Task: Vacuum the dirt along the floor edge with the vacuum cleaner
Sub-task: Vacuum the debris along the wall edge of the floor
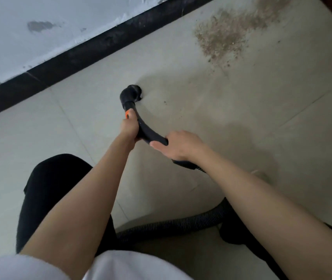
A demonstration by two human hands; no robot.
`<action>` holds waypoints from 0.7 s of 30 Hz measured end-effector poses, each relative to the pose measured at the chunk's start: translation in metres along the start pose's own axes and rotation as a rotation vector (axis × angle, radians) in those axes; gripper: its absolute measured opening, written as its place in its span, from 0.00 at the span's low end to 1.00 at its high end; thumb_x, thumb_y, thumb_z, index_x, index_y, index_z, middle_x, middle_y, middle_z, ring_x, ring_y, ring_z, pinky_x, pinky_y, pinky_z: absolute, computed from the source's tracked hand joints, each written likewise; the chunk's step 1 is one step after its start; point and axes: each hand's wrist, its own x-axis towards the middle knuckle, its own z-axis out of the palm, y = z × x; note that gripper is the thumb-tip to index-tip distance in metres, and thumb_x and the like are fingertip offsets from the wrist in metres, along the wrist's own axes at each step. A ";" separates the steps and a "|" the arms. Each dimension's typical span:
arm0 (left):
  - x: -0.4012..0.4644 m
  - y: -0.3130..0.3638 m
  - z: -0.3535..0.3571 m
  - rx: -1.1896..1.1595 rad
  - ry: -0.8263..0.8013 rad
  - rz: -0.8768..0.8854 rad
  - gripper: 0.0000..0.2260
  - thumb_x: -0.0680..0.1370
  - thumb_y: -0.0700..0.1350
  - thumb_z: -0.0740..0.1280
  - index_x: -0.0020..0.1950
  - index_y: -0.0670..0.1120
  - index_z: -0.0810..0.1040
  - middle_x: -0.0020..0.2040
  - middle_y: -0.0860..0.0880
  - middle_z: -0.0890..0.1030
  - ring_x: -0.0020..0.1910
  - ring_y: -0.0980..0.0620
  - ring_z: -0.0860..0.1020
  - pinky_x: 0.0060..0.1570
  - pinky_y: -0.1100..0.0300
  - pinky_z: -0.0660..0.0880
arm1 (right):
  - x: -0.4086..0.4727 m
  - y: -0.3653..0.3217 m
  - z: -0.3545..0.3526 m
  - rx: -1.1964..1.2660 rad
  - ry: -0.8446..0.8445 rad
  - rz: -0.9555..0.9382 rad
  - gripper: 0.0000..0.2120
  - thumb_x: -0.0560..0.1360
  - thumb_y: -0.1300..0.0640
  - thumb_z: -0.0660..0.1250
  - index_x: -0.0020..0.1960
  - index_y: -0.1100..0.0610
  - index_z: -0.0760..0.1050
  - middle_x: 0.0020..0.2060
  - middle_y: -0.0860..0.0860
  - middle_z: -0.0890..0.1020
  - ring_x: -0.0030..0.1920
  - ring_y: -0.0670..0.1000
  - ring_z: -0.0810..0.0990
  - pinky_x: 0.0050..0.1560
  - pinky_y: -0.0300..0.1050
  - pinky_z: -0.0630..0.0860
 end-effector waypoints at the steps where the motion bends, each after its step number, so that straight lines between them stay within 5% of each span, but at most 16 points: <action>1: -0.005 -0.009 -0.010 -0.021 0.028 -0.018 0.24 0.82 0.55 0.52 0.69 0.38 0.65 0.55 0.43 0.72 0.55 0.43 0.74 0.47 0.51 0.74 | -0.005 -0.007 0.007 -0.015 -0.016 -0.009 0.28 0.77 0.30 0.49 0.42 0.54 0.70 0.33 0.48 0.71 0.36 0.53 0.71 0.30 0.45 0.60; 9: -0.047 -0.056 -0.032 -0.024 -0.001 -0.070 0.16 0.81 0.54 0.52 0.55 0.42 0.68 0.46 0.45 0.74 0.45 0.47 0.75 0.39 0.56 0.74 | -0.056 -0.016 0.042 0.056 -0.084 0.017 0.31 0.76 0.29 0.50 0.41 0.56 0.72 0.33 0.50 0.75 0.34 0.52 0.74 0.33 0.47 0.67; 21: -0.058 -0.055 0.010 0.078 -0.155 -0.073 0.18 0.81 0.55 0.53 0.56 0.41 0.68 0.43 0.45 0.73 0.49 0.44 0.75 0.55 0.49 0.76 | -0.081 0.013 0.050 0.120 -0.009 0.140 0.26 0.76 0.30 0.51 0.37 0.51 0.69 0.33 0.48 0.75 0.36 0.52 0.75 0.30 0.44 0.64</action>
